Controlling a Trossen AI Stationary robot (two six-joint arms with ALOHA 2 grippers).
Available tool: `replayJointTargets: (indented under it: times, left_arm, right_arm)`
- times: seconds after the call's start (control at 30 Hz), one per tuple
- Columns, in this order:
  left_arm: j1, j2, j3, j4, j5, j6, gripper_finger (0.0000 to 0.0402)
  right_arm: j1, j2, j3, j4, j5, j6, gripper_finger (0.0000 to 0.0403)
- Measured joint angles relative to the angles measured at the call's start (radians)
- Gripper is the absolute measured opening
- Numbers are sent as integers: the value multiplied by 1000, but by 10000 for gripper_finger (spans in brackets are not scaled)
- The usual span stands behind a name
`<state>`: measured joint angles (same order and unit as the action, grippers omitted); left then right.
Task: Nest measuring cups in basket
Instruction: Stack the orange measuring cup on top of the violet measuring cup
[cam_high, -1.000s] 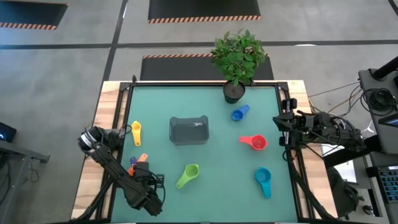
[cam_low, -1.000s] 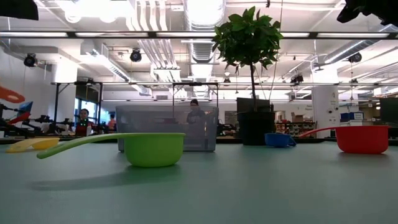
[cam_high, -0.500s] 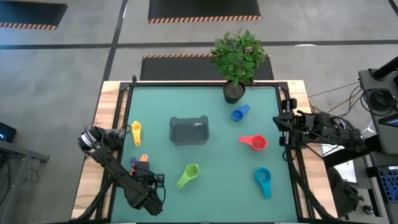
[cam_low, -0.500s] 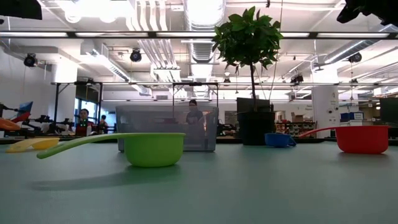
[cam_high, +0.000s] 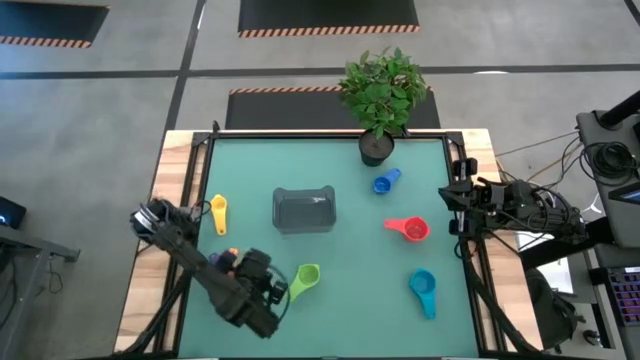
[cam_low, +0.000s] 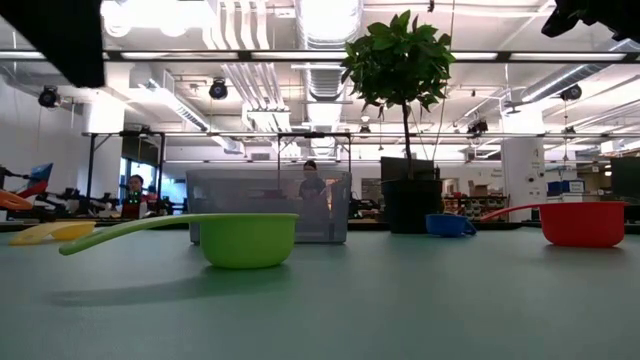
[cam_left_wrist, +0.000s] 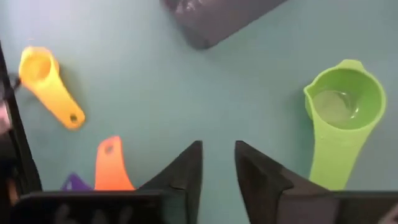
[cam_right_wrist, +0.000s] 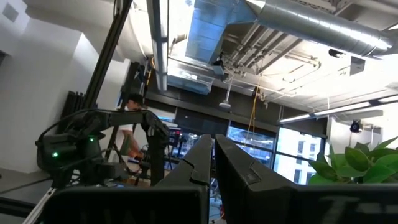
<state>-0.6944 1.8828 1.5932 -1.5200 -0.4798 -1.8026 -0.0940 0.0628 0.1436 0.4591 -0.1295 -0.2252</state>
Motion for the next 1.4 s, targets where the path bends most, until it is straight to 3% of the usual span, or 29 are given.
replayJointTargets:
  times: [0.13, 0.43, 0.57, 0.7, 0.8, 1.0, 1.4]
  left_arm:
    - [66, 0, -12, 2, 41, 193, 10]
    - [102, -27, -101, 61, 94, 379, 1]
    - [107, -104, -228, 205, 157, 425, 0]
    - [128, -231, -405, 458, 268, 474, 0]
    - [151, -320, -535, 592, 309, 465, 0]
    - [206, -417, -694, 604, 299, 331, 0]
    - [204, -429, -737, 590, 370, 298, 0]
  right_arm:
    - [0, 0, 0, 0, 0, -2, 9]
    - [0, 0, 0, -6, 0, -2, 9]
    - [0, 0, 0, -6, 0, -2, 9]
    - [0, 0, 0, -7, 0, -11, 9]
    - [0, 0, 0, -7, 0, -13, 9]
    - [0, 0, 0, -14, 1, -15, 9]
    - [0, 0, 0, -53, 1, -21, 9]
